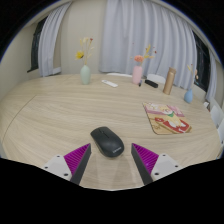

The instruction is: Arrange mouse

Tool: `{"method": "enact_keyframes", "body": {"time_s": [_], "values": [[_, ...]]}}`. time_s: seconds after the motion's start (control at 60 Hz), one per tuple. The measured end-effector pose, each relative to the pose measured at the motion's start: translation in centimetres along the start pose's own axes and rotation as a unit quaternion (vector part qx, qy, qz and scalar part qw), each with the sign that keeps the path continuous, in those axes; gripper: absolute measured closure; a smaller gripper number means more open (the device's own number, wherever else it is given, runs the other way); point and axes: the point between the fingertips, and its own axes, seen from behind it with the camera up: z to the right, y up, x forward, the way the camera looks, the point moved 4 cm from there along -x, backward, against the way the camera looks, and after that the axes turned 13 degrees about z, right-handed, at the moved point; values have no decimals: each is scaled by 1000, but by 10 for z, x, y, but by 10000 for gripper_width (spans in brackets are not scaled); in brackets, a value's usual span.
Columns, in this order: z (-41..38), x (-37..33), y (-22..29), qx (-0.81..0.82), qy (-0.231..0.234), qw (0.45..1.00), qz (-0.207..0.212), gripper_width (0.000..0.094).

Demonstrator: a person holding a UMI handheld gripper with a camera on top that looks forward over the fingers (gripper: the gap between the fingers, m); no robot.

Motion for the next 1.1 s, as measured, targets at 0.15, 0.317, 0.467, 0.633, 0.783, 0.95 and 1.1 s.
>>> {"method": "enact_keyframes", "body": {"time_s": [0.15,0.317,0.467,0.633,0.783,0.95,1.1], "values": [[2,32,-2,-3,0,1000,-7,79],[2,56,2,3,9,1000,-10,77],[5,72,7,2,10,1000,-8,80],[15,87,12,5,-3,1000,-9,72],[16,92,13,20,-5,1000,-15,88],[2,93,13,25,16,999,-13,380],[1,91,13,21,1,1000,-15,451]]}}
